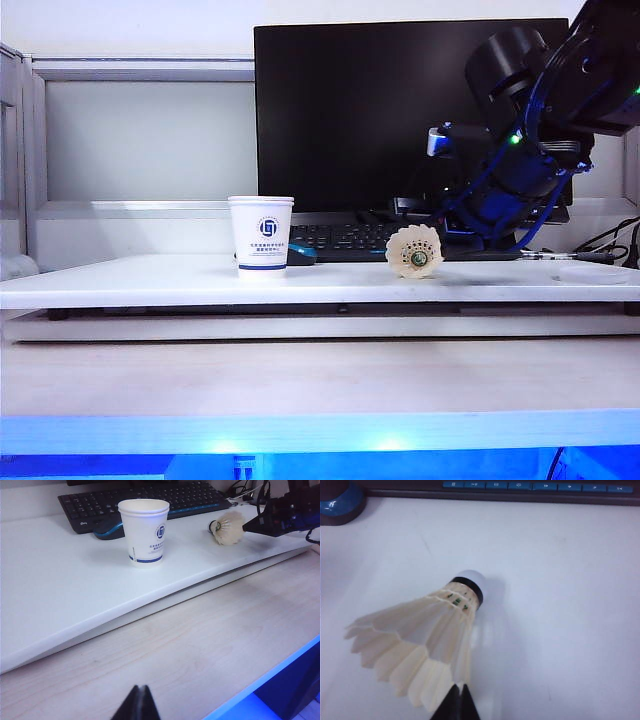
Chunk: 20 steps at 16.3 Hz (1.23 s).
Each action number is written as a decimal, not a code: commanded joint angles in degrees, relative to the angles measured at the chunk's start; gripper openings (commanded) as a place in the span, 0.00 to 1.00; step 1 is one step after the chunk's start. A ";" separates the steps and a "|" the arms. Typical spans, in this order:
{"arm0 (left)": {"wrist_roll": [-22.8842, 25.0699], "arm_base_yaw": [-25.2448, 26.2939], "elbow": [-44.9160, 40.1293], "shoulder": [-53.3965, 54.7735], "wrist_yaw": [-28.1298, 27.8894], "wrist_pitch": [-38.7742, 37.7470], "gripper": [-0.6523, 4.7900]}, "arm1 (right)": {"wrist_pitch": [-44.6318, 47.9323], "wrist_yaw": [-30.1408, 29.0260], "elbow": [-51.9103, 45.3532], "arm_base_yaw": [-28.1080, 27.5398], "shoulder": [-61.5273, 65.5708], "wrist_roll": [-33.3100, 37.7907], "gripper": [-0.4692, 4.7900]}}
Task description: Pick up the badminton from the table and put it into the white paper cup.
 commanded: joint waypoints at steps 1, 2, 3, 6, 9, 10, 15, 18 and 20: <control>0.02 0.00 0.28 0.02 1.22 -1.79 0.11 | 1.11 -0.31 0.17 0.04 -0.42 -0.07 0.07; 0.02 0.02 0.28 0.02 1.20 -1.79 0.11 | 1.14 -0.59 0.17 0.04 -0.68 -0.07 0.07; 0.02 0.00 0.28 0.02 1.11 -1.79 0.11 | 1.20 -1.84 0.17 0.04 -1.27 -0.07 0.07; 0.02 0.02 0.26 0.02 1.05 -1.79 0.11 | 1.03 -4.76 0.17 0.04 -6.08 -0.07 0.07; 0.02 0.02 0.26 0.02 1.05 -1.79 0.11 | 1.03 -10.27 0.20 0.04 -10.58 0.04 0.07; 0.02 0.02 0.26 0.02 1.05 -1.79 0.11 | 1.01 -11.91 0.26 0.07 -11.41 0.07 0.07; 0.02 0.00 0.26 0.02 1.05 -1.77 0.11 | -4.02 -11.96 2.08 0.04 -11.43 -0.02 0.07; 0.02 0.00 0.26 0.02 1.09 -1.60 0.11 | -5.86 -13.09 2.08 0.04 -11.52 0.00 0.64; 0.02 0.00 0.26 0.02 1.05 -1.40 0.11 | -15.45 -13.59 2.03 0.04 -14.49 -0.02 0.73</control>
